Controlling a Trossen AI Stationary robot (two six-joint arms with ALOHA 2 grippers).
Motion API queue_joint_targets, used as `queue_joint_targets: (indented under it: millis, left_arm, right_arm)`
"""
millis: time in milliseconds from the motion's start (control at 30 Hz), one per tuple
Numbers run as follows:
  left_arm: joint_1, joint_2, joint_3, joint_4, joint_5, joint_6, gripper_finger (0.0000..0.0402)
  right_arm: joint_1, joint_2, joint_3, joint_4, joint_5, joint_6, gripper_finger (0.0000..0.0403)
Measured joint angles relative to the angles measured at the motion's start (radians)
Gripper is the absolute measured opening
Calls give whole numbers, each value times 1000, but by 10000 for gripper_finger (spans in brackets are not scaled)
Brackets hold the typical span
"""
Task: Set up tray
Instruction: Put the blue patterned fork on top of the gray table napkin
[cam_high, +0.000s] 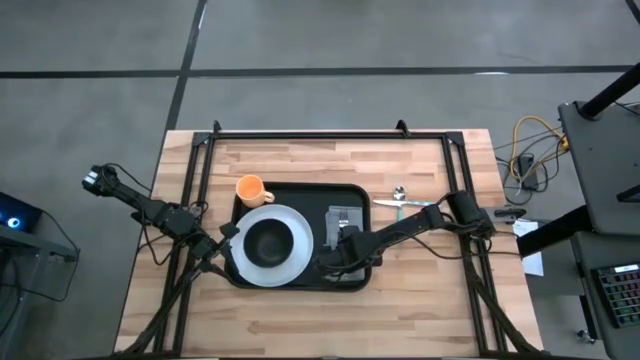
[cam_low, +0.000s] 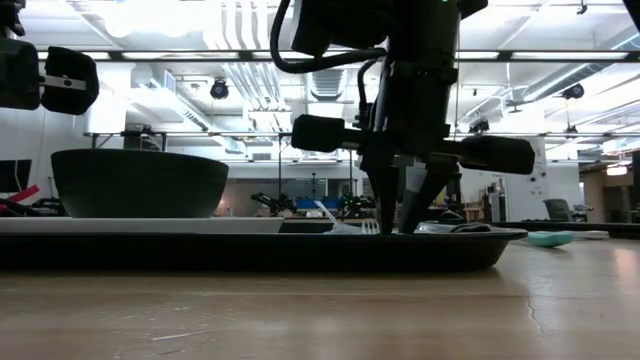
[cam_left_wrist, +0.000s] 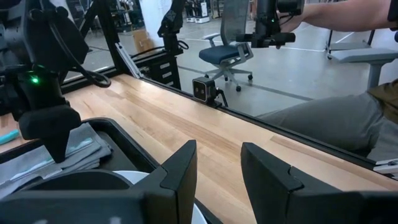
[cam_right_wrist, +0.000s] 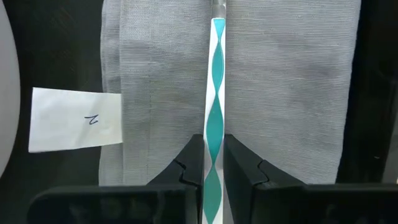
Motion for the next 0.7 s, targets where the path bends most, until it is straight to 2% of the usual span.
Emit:
queue_joint_targets:
  millis: [700]
  left_arm:
    - [0,0,-1,0,0,0,107]
  right_arm:
    - [1,-12,-1,-10,11,-3,29]
